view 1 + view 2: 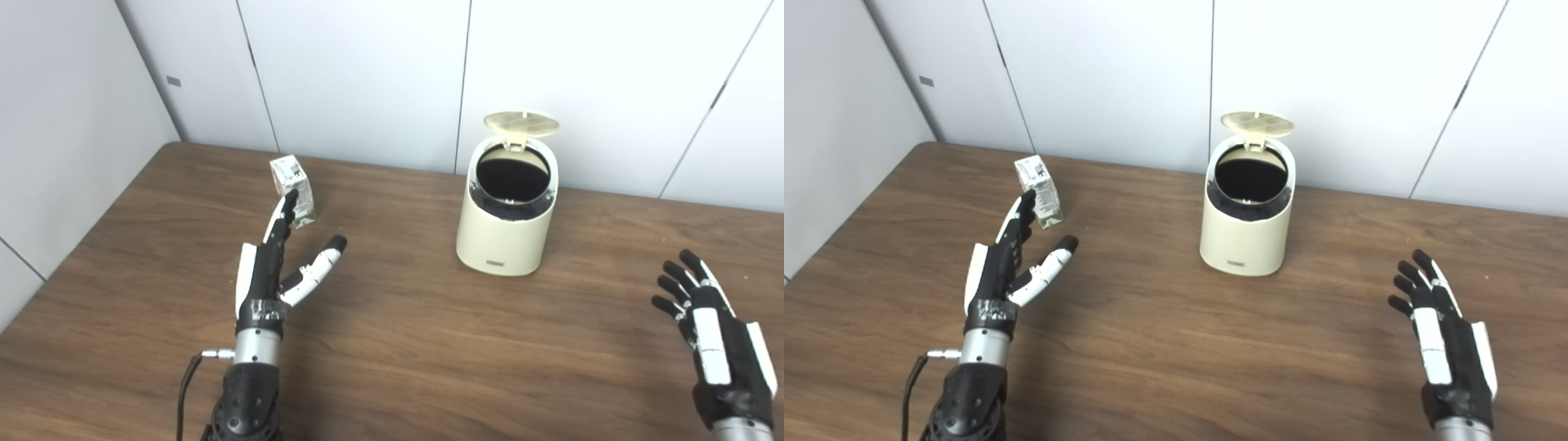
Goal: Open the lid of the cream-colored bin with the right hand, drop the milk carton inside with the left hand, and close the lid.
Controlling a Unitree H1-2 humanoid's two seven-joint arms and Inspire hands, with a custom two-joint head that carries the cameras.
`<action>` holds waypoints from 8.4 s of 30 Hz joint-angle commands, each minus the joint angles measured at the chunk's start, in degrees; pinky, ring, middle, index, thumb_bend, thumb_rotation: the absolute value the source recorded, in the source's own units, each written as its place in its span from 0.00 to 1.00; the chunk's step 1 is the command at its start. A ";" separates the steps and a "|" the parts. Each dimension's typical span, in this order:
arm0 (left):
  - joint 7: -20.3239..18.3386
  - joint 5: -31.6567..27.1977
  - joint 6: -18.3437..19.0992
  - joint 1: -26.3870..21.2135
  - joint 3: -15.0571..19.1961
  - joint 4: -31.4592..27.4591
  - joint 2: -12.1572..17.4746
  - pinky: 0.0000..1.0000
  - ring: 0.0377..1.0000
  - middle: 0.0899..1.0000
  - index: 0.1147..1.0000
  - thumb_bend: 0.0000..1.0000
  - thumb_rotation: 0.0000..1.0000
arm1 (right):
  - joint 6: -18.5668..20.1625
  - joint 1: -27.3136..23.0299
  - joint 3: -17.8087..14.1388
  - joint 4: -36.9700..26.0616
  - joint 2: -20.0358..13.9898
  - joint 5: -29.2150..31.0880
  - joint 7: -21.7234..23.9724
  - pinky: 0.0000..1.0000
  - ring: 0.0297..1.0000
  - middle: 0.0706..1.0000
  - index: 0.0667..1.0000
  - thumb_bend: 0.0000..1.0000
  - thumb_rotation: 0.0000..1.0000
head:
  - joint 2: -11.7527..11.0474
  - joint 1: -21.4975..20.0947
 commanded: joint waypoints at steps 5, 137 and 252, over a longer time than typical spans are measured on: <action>1.68 1.22 -3.63 -5.62 2.19 1.59 3.50 0.99 0.99 1.00 1.00 0.83 0.28 | -2.11 -0.50 0.56 -1.78 -2.03 -0.02 0.73 0.70 0.82 0.85 0.88 0.68 0.93 | -0.09 0.40; -0.01 9.86 -23.09 -34.28 -12.52 18.99 3.72 0.37 0.40 0.43 0.42 0.51 0.00 | -1.67 1.22 10.54 -3.32 5.37 -18.71 -6.84 0.72 0.80 0.80 0.91 0.50 1.00 | -0.07 -25.02; 23.36 5.76 -35.62 -40.83 -28.38 49.27 5.86 0.35 0.40 0.47 0.44 0.48 0.00 | 4.15 0.45 15.24 -6.78 9.82 -26.77 -5.61 0.79 0.76 0.73 0.92 0.52 1.00 | 2.17 -31.03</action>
